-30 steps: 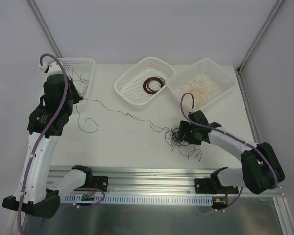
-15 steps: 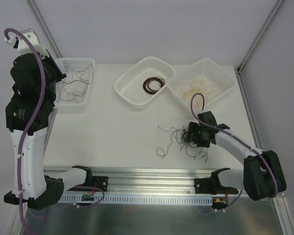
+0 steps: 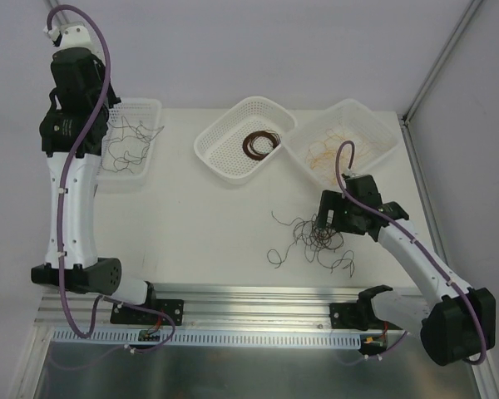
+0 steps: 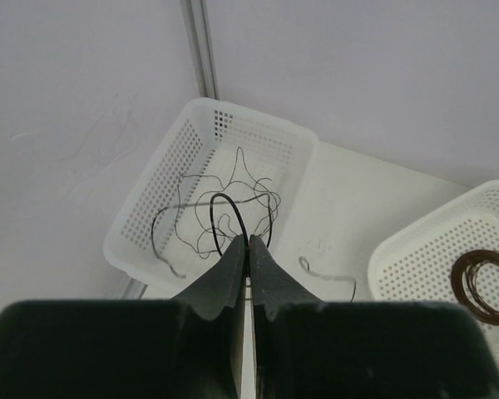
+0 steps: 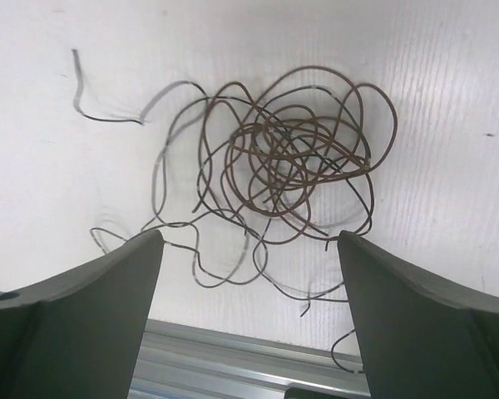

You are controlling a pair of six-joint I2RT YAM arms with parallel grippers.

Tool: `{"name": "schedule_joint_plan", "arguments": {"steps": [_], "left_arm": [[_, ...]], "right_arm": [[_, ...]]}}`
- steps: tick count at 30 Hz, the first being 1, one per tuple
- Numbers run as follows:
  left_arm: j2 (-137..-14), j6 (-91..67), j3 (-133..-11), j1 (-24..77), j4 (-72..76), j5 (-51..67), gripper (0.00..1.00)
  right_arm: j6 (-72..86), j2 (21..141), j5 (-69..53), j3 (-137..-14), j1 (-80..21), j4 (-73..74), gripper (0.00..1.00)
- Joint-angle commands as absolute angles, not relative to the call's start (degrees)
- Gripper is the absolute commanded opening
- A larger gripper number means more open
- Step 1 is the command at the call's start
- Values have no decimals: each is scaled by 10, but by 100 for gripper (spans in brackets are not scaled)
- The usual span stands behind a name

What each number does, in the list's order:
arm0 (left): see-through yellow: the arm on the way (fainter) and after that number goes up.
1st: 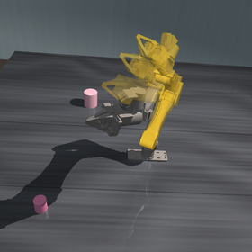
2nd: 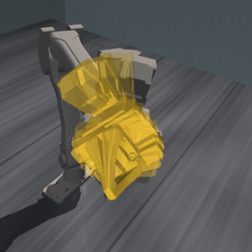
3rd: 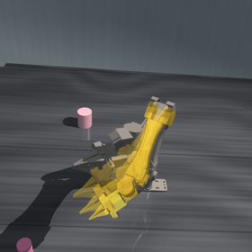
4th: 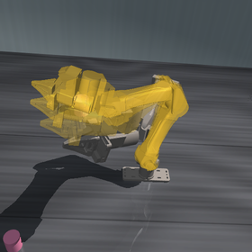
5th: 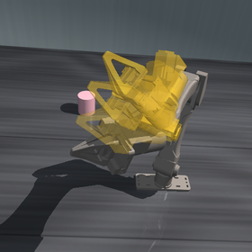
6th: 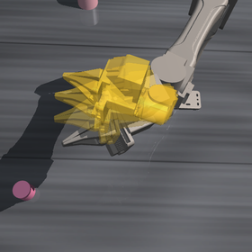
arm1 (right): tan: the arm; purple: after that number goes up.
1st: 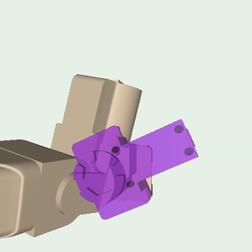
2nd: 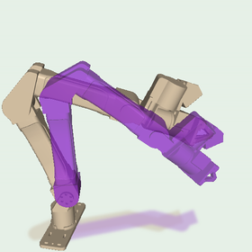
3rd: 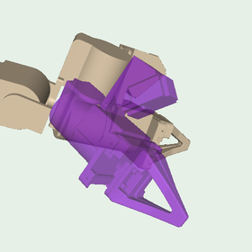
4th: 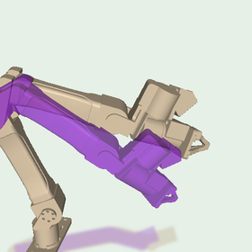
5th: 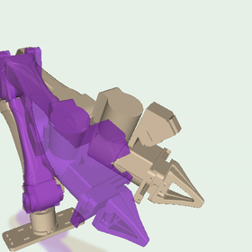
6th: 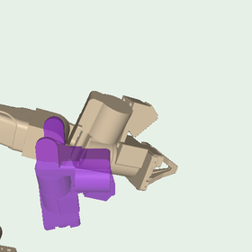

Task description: Untangle the cables

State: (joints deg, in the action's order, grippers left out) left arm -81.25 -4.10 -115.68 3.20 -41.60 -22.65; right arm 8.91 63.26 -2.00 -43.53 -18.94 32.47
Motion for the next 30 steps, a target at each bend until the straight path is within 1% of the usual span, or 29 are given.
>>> {"name": "schedule_joint_plan", "arguments": {"steps": [1,9,14,17,18,19,21,22,24,25,27,29,30], "left_arm": [[-846,-18,-1193,4,-363,-202,0],[-967,16,-1230,-82,-290,-178,0],[-1059,32,-1249,-112,-271,-164,1],[-1093,9,-1245,-127,-270,-142,21],[-1098,5,-1241,-129,-270,-140,41],[-1102,2,-1238,-129,-270,-141,49],[-1105,1,-1229,-129,-270,-141,70],[-1104,-17,-1218,-129,-270,-140,76],[-1096,-28,-1206,-129,-271,-136,84],[-1092,-34,-1199,-128,-271,-136,92],[-1067,-60,-1165,-129,-272,-117,96],[-1032,-83,-1117,-129,-272,-88,97],[-1020,-109,-1099,-128,-270,-50,97]], "right_arm": [[59,594,-26,-476,-186,372,91],[46,564,-23,-489,-186,390,92],[50,554,-19,-486,-186,399,91],[49,554,-10,-489,-187,411,92],[48,555,-7,-492,-186,415,92],[47,555,-4,-494,-186,419,91],[46,556,-4,-496,-186,421,91],[46,557,-4,-497,-187,422,92],[44,563,-4,-498,-186,422,92],[44,564,-4,-500,-186,420,92],[41,569,-4,-499,-186,417,92],[40,570,15,-498,-186,417,91],[36,570,17,-497,-185,417,92]]}}
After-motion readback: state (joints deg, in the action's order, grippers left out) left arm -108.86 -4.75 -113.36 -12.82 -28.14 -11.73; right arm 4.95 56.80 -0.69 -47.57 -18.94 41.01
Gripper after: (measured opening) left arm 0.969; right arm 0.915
